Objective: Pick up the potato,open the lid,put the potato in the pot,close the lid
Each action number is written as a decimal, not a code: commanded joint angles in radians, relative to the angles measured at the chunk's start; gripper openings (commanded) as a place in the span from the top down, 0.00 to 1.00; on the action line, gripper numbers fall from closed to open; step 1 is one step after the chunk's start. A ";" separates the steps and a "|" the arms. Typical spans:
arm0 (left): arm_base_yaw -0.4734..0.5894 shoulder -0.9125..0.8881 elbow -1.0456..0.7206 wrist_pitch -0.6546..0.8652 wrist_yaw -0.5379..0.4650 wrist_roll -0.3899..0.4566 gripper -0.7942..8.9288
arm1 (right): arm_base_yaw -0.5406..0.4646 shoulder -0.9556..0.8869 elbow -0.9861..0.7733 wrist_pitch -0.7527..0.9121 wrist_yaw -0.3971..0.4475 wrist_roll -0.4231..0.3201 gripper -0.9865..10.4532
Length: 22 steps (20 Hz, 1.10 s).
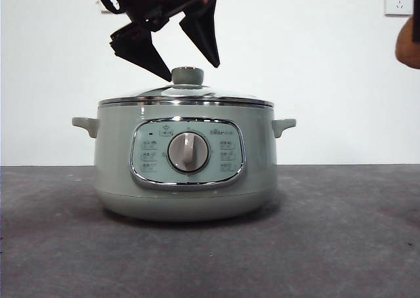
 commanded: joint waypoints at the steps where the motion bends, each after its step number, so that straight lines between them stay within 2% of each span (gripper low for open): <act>1: -0.005 0.014 0.002 0.011 -0.005 0.023 0.38 | 0.001 -0.007 -0.003 -0.021 -0.003 -0.013 0.93; 3: -0.005 0.014 0.002 0.031 -0.004 0.023 0.48 | 0.001 -0.010 -0.003 -0.026 -0.003 -0.016 0.93; 11: -0.002 0.029 0.002 0.015 0.000 0.029 0.48 | 0.002 -0.015 -0.003 -0.058 -0.003 -0.016 0.93; 14: -0.002 0.029 0.002 0.022 0.000 0.030 0.51 | 0.002 -0.015 -0.003 -0.061 -0.003 -0.016 0.93; 19: -0.002 0.049 0.002 0.006 -0.001 0.048 0.83 | 0.002 -0.015 -0.003 -0.076 -0.003 -0.016 0.93; 20: -0.002 0.062 0.002 -0.002 0.000 0.049 0.92 | 0.002 -0.016 -0.003 -0.076 -0.003 -0.016 0.93; 22: -0.002 0.071 0.002 -0.004 0.000 0.048 0.93 | 0.002 -0.021 -0.003 -0.076 -0.003 -0.016 0.93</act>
